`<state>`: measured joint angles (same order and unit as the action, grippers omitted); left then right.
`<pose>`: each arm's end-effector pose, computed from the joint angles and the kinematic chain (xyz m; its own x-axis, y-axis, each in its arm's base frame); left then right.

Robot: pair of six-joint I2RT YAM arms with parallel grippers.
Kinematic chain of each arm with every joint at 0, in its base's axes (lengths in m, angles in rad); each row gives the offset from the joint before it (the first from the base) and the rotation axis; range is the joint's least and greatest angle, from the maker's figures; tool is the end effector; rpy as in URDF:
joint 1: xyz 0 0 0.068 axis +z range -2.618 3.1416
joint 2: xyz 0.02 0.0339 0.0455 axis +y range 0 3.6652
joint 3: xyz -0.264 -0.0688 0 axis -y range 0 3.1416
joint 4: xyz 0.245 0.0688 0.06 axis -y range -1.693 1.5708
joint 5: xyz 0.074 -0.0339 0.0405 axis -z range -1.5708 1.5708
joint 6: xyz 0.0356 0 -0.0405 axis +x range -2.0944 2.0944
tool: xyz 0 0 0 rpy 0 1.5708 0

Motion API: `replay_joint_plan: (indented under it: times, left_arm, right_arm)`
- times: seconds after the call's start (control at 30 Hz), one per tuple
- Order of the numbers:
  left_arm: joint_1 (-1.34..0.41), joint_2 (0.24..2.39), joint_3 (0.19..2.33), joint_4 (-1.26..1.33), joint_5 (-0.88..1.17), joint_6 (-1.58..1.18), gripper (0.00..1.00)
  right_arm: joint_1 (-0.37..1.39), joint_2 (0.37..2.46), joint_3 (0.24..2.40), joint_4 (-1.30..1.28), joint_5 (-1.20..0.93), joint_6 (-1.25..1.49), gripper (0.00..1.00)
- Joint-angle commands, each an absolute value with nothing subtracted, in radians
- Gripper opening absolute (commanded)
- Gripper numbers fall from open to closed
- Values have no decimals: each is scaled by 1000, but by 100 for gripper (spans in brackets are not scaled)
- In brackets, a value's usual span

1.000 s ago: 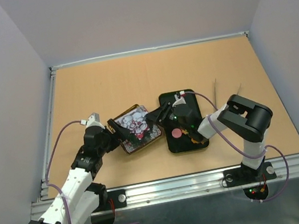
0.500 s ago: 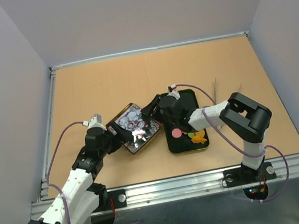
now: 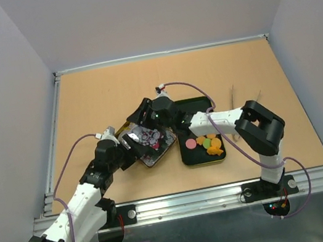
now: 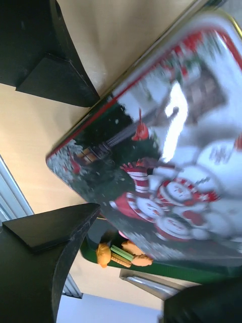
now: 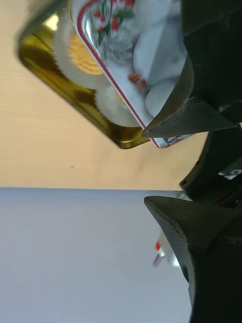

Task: Pack the cookies

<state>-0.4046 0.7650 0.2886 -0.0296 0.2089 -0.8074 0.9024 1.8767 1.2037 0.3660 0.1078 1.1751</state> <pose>0.1533 -0.0737 0.1845 -0.7067 -0.4662 -0.5321 0.0596 0.7102 -0.7015 0.2712 0.3373 0.2264 -0.7335 0.5514 -0.3974 -0.1034 0.4874 0.8671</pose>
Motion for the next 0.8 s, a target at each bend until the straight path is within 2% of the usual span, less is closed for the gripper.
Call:
replay_joint_plan:
  times: [0.0, 0.37, 0.6, 0.77]
  left_arm:
    - [-410, 770, 322, 26, 221, -812, 87]
    - [-410, 814, 344, 9, 192, -792, 86]
    - [-408, 821, 339, 18, 181, -790, 85]
    - [-408, 808, 356, 2, 192, -795, 85]
  right_arm:
    - [927, 1910, 1224, 318, 77, 1189, 55]
    - [927, 1833, 1172, 319, 129, 1121, 56]
    - [927, 1688, 1226, 250, 166, 982, 58]
    - [927, 1499, 1148, 146, 222, 986, 61]
